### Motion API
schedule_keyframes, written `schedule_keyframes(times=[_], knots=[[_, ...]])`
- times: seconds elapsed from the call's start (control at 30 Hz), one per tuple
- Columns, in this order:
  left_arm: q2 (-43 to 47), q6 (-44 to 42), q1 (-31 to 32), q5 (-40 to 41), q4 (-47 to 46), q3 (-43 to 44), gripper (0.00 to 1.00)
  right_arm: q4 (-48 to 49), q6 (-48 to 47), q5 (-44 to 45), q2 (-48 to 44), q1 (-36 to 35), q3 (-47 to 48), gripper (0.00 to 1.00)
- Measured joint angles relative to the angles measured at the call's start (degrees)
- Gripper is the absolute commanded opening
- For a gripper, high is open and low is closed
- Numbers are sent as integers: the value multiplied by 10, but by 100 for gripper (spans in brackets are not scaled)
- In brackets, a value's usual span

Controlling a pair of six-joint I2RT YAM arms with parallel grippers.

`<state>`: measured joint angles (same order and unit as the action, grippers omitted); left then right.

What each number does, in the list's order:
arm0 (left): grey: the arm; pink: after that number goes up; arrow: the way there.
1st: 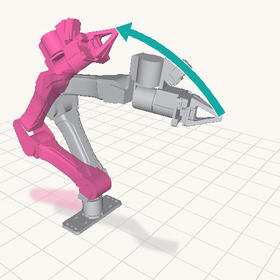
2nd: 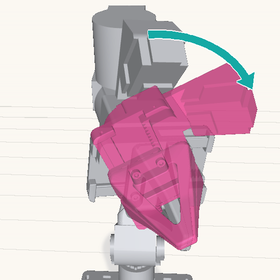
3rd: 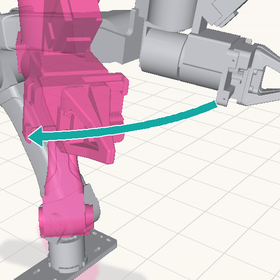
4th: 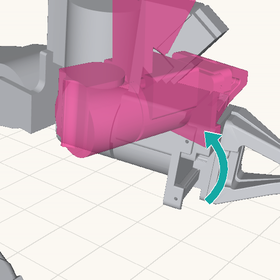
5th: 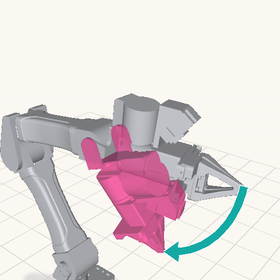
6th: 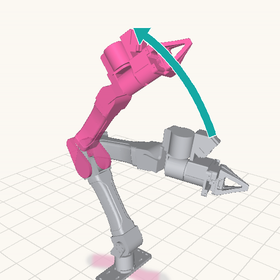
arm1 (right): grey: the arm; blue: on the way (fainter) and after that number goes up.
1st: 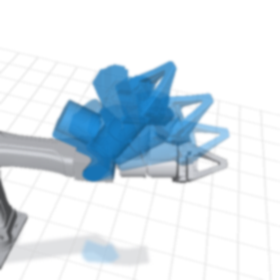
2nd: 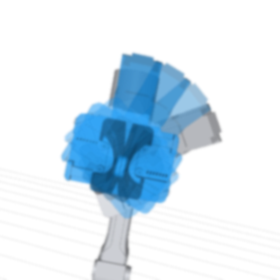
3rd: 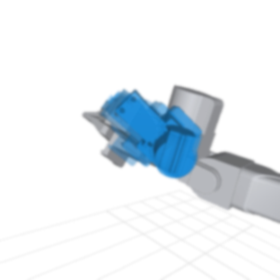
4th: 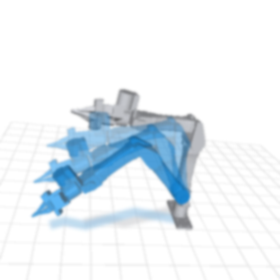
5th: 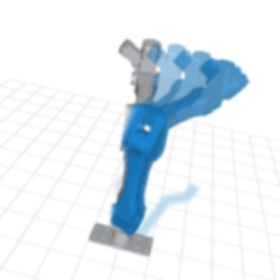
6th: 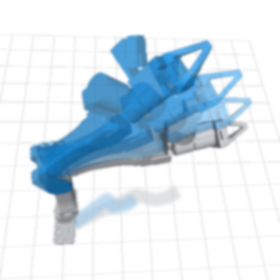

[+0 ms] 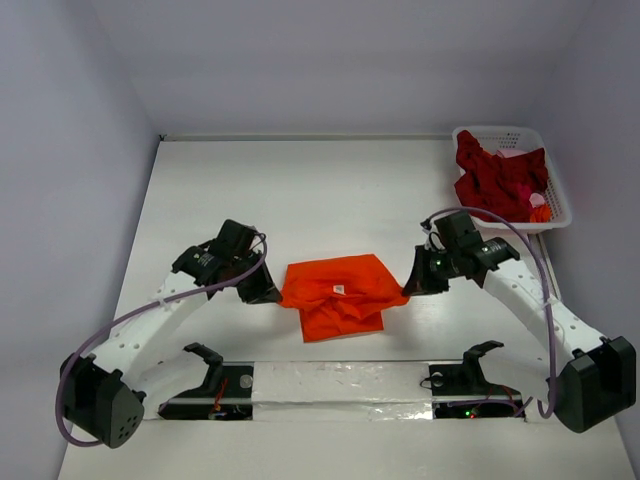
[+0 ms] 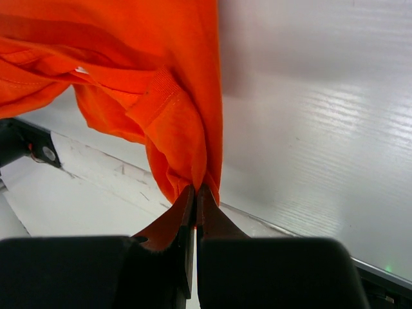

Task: Fold and stack the t-shirts
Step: Fold the tshirt

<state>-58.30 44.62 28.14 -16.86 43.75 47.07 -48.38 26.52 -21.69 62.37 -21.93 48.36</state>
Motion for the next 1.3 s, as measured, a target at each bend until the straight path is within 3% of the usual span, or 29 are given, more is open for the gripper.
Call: schedule_keyframes(times=[0.63, 0.67, 0.73, 0.83, 0.87, 0.9, 0.97, 1.0, 1.07, 1.17, 1.2, 1.23, 1.27, 1.3], knots=[[68, 48, 48, -16, 33, -59, 0, -3, 29, 0, -50, -30, -29, 0], [67, 50, 48, -18, 35, -59, 1, -4, 29, 0, -51, -30, -31, 0], [67, 52, 48, -23, 34, -60, 17, -7, 31, 1, -51, -33, -36, 1], [64, 55, 51, -30, 35, -59, 41, -11, 34, 1, -51, -36, -39, 34], [62, 57, 52, -35, 37, -59, 48, -13, 36, 1, -51, -36, -39, 54], [59, 59, 53, -38, 38, -59, 62, -17, 39, 2, -53, -37, -39, 61], [55, 63, 54, -46, 43, -59, 69, -27, 37, 4, -58, -37, -39, 75], [55, 66, 56, -50, 46, -58, 71, -32, 38, 7, -62, -37, -38, 77], [55, 70, 57, -57, 60, -51, 71, -49, 38, 15, -69, -37, -33, 77], [55, 77, 63, -52, 94, -12, 62, -73, 40, 33, -78, -37, -7, 72], [56, 79, 64, -50, 102, 9, 54, -77, 39, 36, -81, -37, 3, 69], [56, 83, 64, -41, 106, 34, 47, -78, 41, 40, -83, -37, 16, 64], [56, 87, 65, -31, 104, 57, 40, -78, 41, 43, -83, -37, 26, 45], [55, 87, 65, -24, 99, 73, 22, -78, 38, 46, -80, -37, 37, 34]])
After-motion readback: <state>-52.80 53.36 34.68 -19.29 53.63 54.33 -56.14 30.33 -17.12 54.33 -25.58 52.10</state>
